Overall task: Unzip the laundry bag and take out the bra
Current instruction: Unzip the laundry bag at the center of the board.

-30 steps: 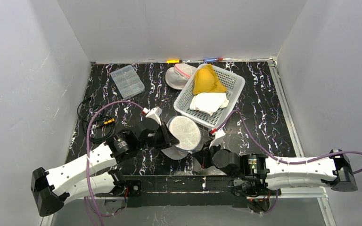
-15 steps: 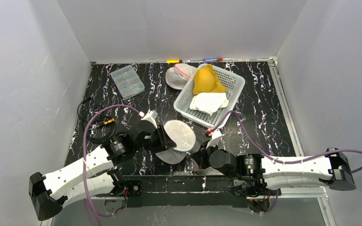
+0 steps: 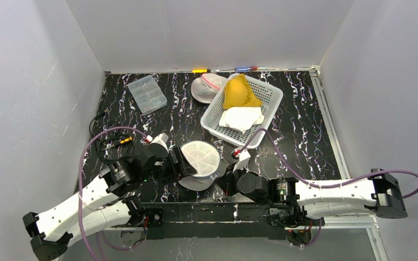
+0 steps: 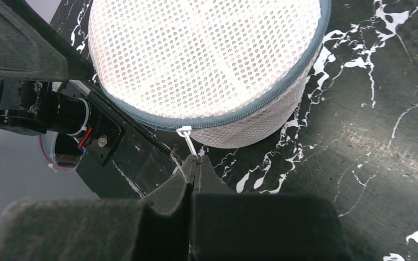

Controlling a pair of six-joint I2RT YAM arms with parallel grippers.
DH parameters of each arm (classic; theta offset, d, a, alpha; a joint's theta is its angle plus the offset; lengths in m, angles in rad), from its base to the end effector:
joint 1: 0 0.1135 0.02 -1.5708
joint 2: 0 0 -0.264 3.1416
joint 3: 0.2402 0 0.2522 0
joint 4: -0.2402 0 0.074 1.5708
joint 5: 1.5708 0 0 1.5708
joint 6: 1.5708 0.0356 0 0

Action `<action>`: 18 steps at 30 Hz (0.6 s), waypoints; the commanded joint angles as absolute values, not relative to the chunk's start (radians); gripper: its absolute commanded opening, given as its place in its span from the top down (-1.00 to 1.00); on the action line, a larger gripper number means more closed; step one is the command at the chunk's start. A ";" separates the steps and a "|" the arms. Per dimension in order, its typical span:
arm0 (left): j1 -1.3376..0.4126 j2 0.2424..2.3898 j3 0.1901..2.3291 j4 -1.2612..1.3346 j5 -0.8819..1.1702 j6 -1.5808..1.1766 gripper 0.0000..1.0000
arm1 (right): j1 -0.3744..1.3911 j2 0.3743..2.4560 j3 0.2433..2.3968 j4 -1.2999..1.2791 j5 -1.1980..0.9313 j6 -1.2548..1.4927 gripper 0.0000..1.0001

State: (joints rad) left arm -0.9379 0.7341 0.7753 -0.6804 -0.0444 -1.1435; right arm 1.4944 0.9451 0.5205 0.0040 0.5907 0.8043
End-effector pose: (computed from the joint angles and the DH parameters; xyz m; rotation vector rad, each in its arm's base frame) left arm 0.0925 -0.1234 0.2950 -0.2774 2.4237 -1.0306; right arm 0.0356 0.2057 0.2390 -0.3050 2.0133 0.9330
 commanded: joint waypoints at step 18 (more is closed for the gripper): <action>-1.002 0.758 0.691 -0.580 -0.101 -1.425 -0.22 | 1.503 1.071 0.592 0.228 0.515 0.786 0.97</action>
